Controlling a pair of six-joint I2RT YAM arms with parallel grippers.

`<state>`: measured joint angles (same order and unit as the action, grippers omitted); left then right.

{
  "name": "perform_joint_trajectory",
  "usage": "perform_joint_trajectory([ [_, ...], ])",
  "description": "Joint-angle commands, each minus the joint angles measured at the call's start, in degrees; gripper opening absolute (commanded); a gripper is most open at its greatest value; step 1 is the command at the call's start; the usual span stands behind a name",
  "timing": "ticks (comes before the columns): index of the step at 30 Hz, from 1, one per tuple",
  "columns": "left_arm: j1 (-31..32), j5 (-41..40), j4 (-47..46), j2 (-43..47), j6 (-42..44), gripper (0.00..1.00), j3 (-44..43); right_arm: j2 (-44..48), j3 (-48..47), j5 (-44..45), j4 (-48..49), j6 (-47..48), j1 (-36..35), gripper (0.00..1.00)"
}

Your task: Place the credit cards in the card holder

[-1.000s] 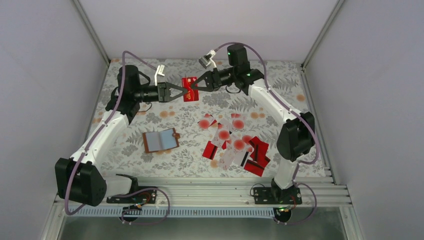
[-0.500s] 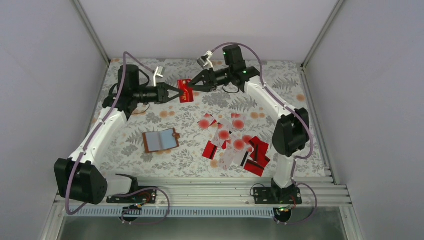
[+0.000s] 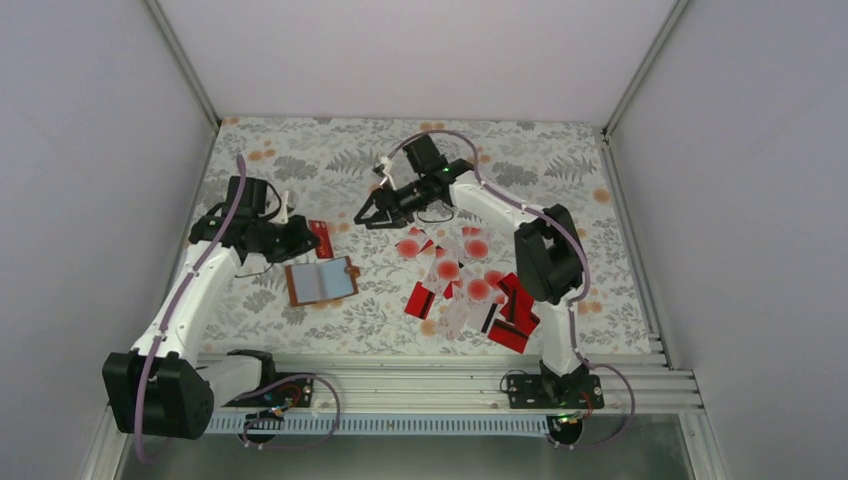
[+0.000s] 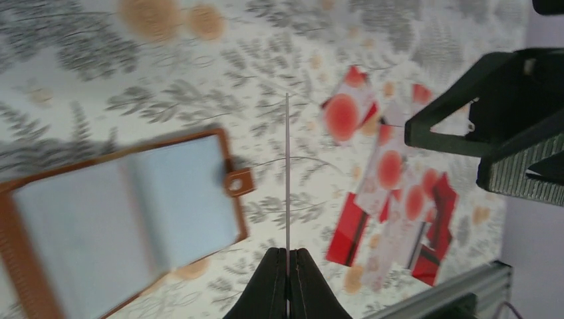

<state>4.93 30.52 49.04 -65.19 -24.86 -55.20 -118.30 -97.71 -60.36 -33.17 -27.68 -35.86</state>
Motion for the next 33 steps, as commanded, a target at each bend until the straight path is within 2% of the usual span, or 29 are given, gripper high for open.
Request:
perform_joint_trajectory([
  [1,-1.08,-9.14,4.74,2.42,0.72,0.02,1.62,-3.12,-0.57,4.08,-2.68,2.28,-2.19,0.54],
  [6,-1.59,-9.83,2.79,3.9,-0.82,0.02,7.19,-7.7,-5.25,5.07,-4.75,3.68,-3.87,0.52],
  [10,-1.94,-9.23,0.76,4.51,-2.89,0.02,11.91,-10.55,-8.76,9.33,-9.03,7.51,-6.29,0.48],
  [15,-1.99,-10.34,-0.69,4.84,-5.91,0.02,16.47,-10.84,-6.0,13.79,-9.59,9.46,-8.1,0.47],
  [22,-2.01,-9.03,-7.54,5.94,-6.85,0.02,20.42,-9.09,-0.25,14.25,-6.92,9.38,-8.42,0.46],
  [27,-2.18,-12.15,-9.12,7.02,-10.99,0.02,21.56,-7.61,2.58,14.34,-5.43,8.91,-8.82,0.45],
  [31,-2.2,-8.39,-13.44,7.06,-13.88,0.02,24.68,-6.41,4.42,14.57,-4.66,8.78,-8.97,0.44],
  [33,-2.2,-8.99,-14.95,7.75,-14.58,0.02,25.91,-5.96,5.06,14.64,-4.51,8.9,-8.97,0.44],
])
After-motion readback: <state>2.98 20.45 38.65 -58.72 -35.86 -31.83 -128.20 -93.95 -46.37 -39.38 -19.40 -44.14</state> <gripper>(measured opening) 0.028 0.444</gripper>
